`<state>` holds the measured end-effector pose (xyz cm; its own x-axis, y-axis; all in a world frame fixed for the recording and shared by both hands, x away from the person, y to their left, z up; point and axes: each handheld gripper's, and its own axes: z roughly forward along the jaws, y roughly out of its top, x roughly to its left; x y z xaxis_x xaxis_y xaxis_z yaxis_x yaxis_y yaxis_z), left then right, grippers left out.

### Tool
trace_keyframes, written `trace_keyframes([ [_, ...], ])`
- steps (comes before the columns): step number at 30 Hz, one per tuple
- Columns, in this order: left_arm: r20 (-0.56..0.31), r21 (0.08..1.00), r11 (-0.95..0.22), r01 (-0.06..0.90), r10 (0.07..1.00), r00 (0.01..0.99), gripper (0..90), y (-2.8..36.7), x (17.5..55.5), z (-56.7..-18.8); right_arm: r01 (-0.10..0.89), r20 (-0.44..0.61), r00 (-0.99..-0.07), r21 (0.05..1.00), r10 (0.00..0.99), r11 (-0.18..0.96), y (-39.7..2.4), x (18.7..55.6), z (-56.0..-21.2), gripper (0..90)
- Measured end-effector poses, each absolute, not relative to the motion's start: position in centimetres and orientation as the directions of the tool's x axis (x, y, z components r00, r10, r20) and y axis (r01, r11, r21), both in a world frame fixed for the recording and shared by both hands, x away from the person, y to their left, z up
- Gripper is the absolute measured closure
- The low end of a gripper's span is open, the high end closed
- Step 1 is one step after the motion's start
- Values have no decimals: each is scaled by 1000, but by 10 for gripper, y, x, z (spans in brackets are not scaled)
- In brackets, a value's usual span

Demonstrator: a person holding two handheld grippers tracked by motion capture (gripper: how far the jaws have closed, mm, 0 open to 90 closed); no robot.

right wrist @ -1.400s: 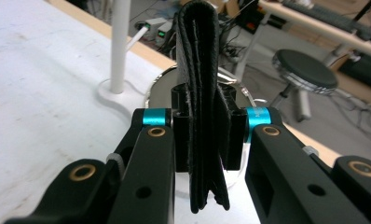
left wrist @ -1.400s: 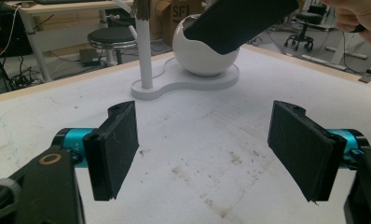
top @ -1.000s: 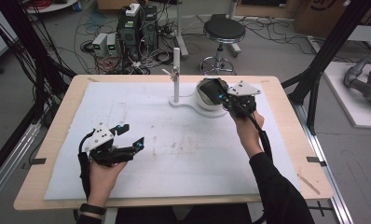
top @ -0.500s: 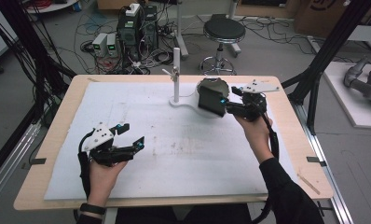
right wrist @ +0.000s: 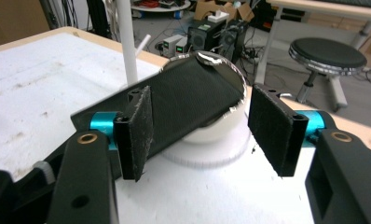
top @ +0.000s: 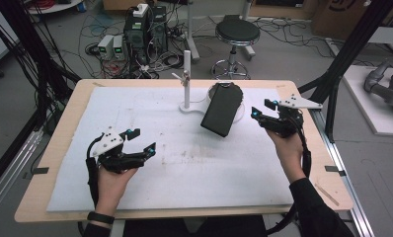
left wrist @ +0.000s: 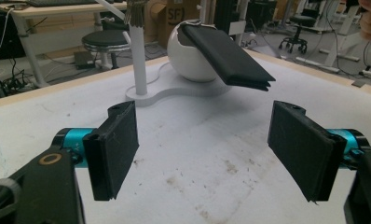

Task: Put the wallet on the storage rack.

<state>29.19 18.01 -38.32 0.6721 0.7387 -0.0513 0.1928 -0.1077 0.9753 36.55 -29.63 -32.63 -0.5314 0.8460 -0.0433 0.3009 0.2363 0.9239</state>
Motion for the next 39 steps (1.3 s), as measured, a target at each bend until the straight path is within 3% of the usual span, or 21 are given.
trace_keyframes([
  [17, -53, 974, -105, 199, 752, 658, 243, 192, 296, -386, 391, 57, -484, 907, 873, 157, -342, 331, -371, 258],
  [39, -47, 972, -114, 207, 765, 642, 243, 198, 292, -390, 416, 66, -456, 897, 887, 147, -358, 328, -392, 224],
])
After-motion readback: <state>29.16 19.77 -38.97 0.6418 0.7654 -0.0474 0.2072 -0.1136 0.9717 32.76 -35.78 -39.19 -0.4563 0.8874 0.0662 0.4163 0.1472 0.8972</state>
